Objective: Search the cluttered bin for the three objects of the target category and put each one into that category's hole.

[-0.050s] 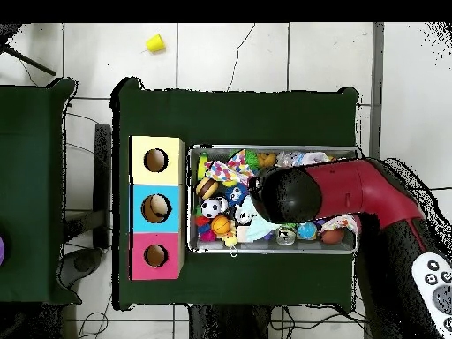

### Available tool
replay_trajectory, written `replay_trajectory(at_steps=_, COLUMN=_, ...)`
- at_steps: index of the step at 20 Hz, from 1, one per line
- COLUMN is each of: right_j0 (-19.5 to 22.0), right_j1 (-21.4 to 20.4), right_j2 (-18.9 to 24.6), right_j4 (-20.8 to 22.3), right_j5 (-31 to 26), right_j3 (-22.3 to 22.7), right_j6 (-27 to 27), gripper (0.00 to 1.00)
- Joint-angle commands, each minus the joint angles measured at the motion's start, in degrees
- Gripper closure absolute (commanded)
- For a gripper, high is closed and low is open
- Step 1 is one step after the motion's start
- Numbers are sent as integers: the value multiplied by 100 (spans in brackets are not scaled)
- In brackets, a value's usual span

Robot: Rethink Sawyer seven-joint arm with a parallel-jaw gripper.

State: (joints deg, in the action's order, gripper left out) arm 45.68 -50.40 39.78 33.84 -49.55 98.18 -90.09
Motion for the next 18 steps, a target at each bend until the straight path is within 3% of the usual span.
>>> replay_trajectory(at_steps=1, right_j0=-136, right_j1=216, right_j2=-320, right_j4=274, right_j5=274, right_j3=204, right_j6=-69, gripper=0)
replay_trajectory(at_steps=2, right_j0=-164, right_j1=235, right_j2=-320, right_j4=273, right_j5=244, right_j3=209, right_j6=-33, gripper=0)
replay_trajectory(at_steps=6, right_j0=-99, right_j1=260, right_j2=-117, right_j4=535, right_j5=1009, right_j3=330, right_j6=220, gripper=0)
replay_trajectory(at_steps=11, right_j0=-218, right_j1=125, right_j2=-100, right_j4=540, right_j5=906, right_j3=297, right_j6=338, gripper=0)
replay_trajectory(at_steps=15, right_j0=-27, right_j1=345, right_j2=63, right_j4=205, right_j5=1369, right_j3=448, right_j6=145, gripper=0)
replay_trajectory(at_steps=18, right_j0=-154, right_j1=346, right_j2=-124, right_j4=84, right_j5=1127, right_j3=402, right_j6=-55, gripper=0)
